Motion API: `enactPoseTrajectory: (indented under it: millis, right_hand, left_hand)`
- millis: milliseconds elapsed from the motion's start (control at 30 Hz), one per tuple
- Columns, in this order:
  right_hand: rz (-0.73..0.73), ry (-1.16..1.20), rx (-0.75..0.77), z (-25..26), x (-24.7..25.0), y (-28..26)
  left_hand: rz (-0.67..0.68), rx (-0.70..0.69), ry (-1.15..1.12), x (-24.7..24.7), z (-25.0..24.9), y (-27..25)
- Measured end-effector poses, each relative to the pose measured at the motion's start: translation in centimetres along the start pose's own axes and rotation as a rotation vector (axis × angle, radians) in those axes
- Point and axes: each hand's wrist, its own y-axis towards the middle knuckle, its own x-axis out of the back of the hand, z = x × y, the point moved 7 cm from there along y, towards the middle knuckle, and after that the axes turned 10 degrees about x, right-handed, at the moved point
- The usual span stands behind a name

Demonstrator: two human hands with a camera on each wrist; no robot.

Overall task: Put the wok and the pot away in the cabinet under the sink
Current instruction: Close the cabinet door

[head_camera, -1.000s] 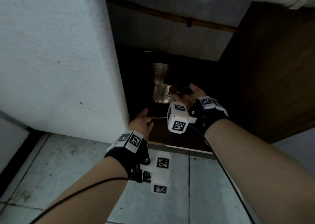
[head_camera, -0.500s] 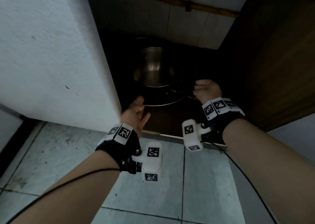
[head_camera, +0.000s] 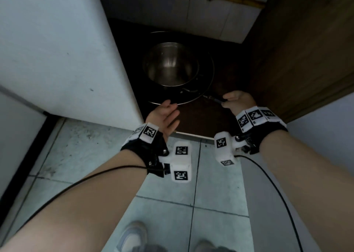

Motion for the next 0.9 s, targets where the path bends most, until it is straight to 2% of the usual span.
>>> enactPoseTrajectory:
  millis: [67,200,400,500,633,767,900]
  right_hand:
    - [0.033,0.072,-0.037,1.9,0.7,-2.5]
    - [0.192,0.227,-0.160,5.4,2.3,-8.2]
    - [0.169,0.408,-0.245,10.5,6.8,-16.2]
    - [0.112,0.398,-0.230,14.5,11.9,-20.4]
    - [-0.016,0.283,-0.114,19.3,19.6,-26.1]
    - [-0.099,0.240,-0.001,24.0,26.9,-32.3]
    - [-0.244,0.273,-0.032,25.1,33.3,-35.6]
  left_hand:
    - [0.004,0.043,0.038,-1.2,0.0,-2.9]
    - [-0.069,0.110,0.053,-2.8,-0.6,-9.0]
    - [-0.107,0.173,0.061,-6.3,-2.6,-17.2]
    - [-0.096,0.204,0.081,-9.0,-3.3,-22.7]
    - [-0.070,0.303,0.112,-11.9,-1.8,-29.7]
    - [-0.030,0.439,0.256,-13.9,0.1,-37.5]
    - [-0.050,0.466,0.335,-13.8,0.6,-43.1]
